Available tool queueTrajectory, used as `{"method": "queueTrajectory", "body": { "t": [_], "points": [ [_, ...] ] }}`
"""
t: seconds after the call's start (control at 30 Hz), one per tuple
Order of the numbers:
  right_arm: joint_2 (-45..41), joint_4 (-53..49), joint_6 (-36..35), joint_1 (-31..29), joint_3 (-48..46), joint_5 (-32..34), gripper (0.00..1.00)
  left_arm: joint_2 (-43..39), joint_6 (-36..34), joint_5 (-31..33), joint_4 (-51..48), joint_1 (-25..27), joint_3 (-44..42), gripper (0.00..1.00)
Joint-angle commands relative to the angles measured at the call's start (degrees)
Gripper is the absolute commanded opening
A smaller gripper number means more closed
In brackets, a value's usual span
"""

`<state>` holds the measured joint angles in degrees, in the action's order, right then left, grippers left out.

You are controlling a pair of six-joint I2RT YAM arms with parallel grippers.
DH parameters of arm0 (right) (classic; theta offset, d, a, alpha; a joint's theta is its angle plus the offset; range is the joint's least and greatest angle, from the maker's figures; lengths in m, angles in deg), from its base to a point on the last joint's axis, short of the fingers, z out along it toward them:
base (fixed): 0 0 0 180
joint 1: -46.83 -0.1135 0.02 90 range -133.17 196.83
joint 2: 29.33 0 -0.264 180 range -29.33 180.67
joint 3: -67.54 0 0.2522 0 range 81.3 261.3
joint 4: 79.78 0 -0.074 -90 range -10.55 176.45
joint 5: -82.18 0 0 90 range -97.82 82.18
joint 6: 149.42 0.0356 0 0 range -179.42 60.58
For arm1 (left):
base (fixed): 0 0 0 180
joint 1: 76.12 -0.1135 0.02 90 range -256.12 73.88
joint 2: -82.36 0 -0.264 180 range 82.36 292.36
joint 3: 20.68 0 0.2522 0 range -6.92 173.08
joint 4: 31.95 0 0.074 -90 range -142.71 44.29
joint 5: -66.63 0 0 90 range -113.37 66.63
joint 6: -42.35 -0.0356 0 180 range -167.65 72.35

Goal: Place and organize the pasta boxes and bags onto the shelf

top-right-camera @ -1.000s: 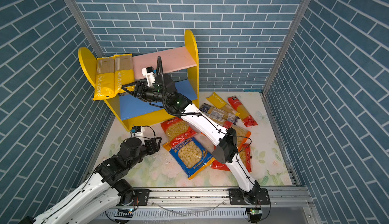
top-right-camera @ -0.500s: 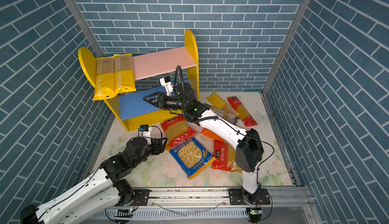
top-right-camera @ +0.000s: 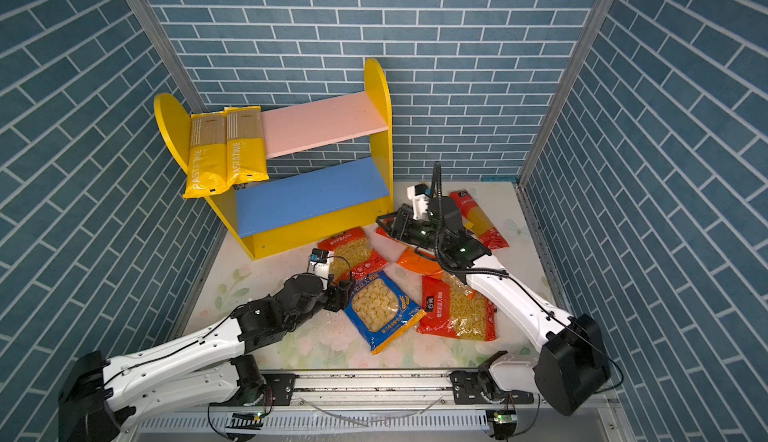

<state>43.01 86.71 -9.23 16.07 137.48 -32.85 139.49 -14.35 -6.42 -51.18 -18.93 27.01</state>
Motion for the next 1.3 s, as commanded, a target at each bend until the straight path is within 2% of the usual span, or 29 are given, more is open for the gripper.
{"method": "queueTrajectory", "body": {
  "t": [0.0, 0.2, 0.4, 0.83, 1.1, 1.27],
  "points": [
    [-3.51, -12.28, -7.74, 5.91, -4.77, 5.91, 0.54, 3.93, -1.81, 1.78, 4.43, 2.9, 3.06, 0.74],
    [-2.32, -15.05, -10.82, 17.8, -7.57, 6.39, 0.62, 9.88, -1.21, 1.51, 7.11, 4.84, 4.66, 0.75],
    [3.99, -10.12, -9.78, 25.93, -8.55, 5.14, 0.66, 10.67, 0.49, 1.84, 7.34, 4.94, 3.6, 0.75],
    [20.05, -5.71, -8.8, 32.01, 2.06, 7.53, 0.67, 11.49, 1.01, 1.86, 8.45, 4.92, 2.57, 0.76],
    [33.87, -11.99, -11.72, 32.19, 19.02, 10.38, 0.64, 11.19, 0.98, 2.3, 9.6, 4.78, 1.14, 0.77],
    [40.83, -14.03, -11.94, 31.76, 25.89, 10.27, 0.59, 10.89, 0.98, 2.73, 9.69, 4.82, 0.27, 0.78]
  ]
}}
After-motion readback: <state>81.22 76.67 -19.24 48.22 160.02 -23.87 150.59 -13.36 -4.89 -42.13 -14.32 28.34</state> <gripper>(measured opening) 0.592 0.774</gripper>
